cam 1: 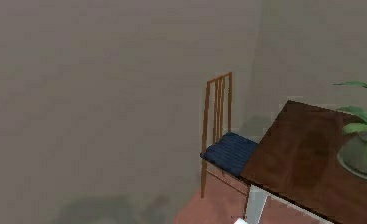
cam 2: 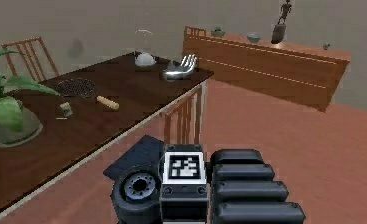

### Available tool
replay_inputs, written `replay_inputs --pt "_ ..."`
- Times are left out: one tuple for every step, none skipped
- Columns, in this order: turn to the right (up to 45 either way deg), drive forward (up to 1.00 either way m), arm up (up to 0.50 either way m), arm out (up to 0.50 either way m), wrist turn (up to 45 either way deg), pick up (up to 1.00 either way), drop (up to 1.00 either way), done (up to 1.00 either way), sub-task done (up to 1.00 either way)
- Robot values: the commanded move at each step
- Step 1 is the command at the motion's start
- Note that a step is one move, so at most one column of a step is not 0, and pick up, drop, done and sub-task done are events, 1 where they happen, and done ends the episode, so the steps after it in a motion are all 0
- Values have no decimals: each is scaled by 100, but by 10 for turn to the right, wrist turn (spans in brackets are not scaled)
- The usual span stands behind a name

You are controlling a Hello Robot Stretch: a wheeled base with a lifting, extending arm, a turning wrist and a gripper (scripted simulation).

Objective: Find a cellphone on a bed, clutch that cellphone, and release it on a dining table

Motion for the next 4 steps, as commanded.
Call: replay_inputs --pt "0 5 0 0 0 0 0 0 0" --pt "450 0 0 0 0 0 0 0 0" --pt "0 45 0 0 0 0 0 0 0" --pt "-450 0 0 0 0 0 0 0 0"
